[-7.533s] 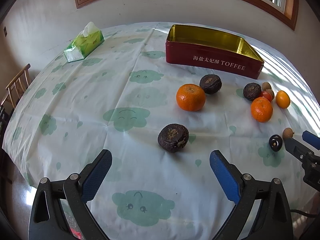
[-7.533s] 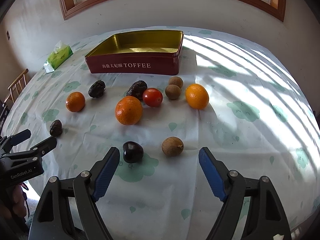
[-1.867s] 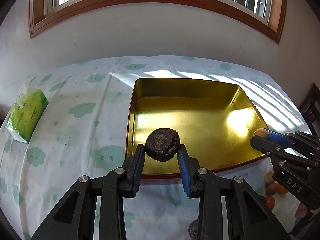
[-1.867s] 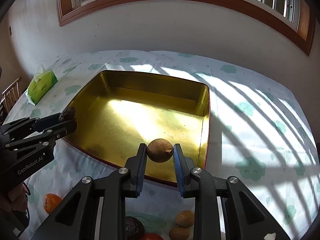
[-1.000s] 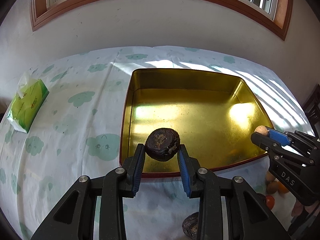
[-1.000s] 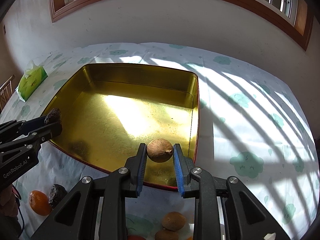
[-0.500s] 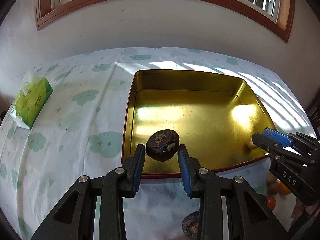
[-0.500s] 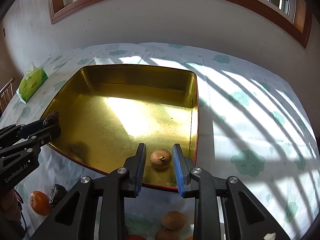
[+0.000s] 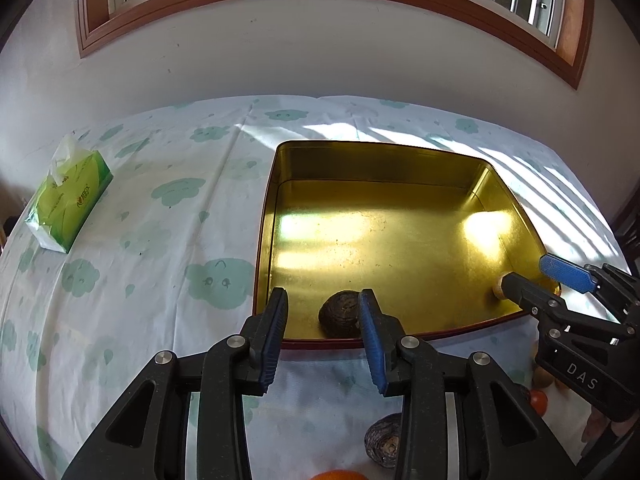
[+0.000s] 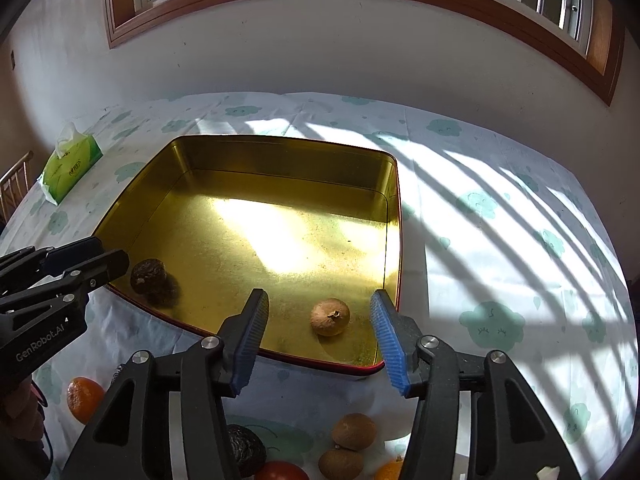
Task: Organize fruits
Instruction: 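Withdraw both tools from the tin back toward the remaining fruit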
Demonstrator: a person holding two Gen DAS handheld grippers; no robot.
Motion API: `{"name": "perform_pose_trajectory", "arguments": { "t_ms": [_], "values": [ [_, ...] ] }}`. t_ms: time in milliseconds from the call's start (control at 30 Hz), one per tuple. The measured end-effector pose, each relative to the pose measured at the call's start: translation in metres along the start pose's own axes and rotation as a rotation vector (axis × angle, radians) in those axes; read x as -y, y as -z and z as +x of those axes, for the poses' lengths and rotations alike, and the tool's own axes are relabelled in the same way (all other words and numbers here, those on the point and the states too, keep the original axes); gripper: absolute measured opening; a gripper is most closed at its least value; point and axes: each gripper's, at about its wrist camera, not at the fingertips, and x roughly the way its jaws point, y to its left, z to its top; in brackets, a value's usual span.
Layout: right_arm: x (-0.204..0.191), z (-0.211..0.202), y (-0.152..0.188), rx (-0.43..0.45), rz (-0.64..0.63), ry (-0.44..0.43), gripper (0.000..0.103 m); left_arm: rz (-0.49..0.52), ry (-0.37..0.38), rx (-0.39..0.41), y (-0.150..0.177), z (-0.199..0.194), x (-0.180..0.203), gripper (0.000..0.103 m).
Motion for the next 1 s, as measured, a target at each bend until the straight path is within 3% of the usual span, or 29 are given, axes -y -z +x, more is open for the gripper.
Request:
{"name": "perform_pose_trajectory", "arguments": {
  "t_ms": [433,1000],
  "values": [
    [0.005,-0.045,0.018,0.048,0.019,-0.011,0.050,-0.007,-0.014,0.047,0.021,-0.047,-0.002,0.040],
    [0.038,-0.082,0.088,0.015,0.084,0.018,0.050,-0.017,-0.045,0.026,0.109,-0.084,-0.009,0.040]
  ]
}}
